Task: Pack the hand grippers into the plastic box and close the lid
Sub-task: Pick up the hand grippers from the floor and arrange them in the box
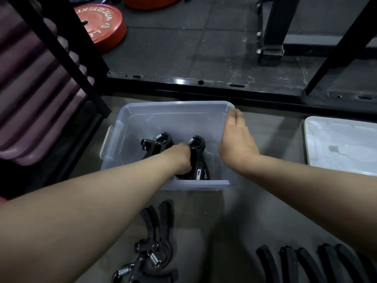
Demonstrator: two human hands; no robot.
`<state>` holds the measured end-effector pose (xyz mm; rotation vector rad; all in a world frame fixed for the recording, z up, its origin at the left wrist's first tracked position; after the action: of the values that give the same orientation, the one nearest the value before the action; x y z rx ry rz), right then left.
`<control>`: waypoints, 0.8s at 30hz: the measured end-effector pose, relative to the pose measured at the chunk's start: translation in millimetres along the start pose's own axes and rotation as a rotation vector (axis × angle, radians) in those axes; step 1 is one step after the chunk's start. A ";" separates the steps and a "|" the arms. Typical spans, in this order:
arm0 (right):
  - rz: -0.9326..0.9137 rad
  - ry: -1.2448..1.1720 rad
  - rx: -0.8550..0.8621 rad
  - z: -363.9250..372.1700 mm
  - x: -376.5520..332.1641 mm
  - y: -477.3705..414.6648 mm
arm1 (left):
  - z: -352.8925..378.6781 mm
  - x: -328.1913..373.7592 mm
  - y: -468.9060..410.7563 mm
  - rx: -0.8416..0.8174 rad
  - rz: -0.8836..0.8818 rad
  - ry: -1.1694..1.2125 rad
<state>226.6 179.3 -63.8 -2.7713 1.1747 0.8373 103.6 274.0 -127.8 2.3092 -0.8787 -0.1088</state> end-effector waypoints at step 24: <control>-0.006 -0.004 0.020 0.1 1.0 -1.4 | 22.0 -2.4 7.0 -0.287 -0.137 0.065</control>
<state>228.1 179.6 -64.6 -2.7552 1.1665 0.8256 91.3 259.5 -141.1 2.0891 -0.6266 -0.2042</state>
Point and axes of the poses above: each hand's wrist, its own y-axis away from the middle knuckle, its own z-axis out of the palm, x = y × z, the point moved 9 cm from there along -y, towards the middle knuckle, and after that the axes turned 2 degrees about -x, right-handed, at the moved point
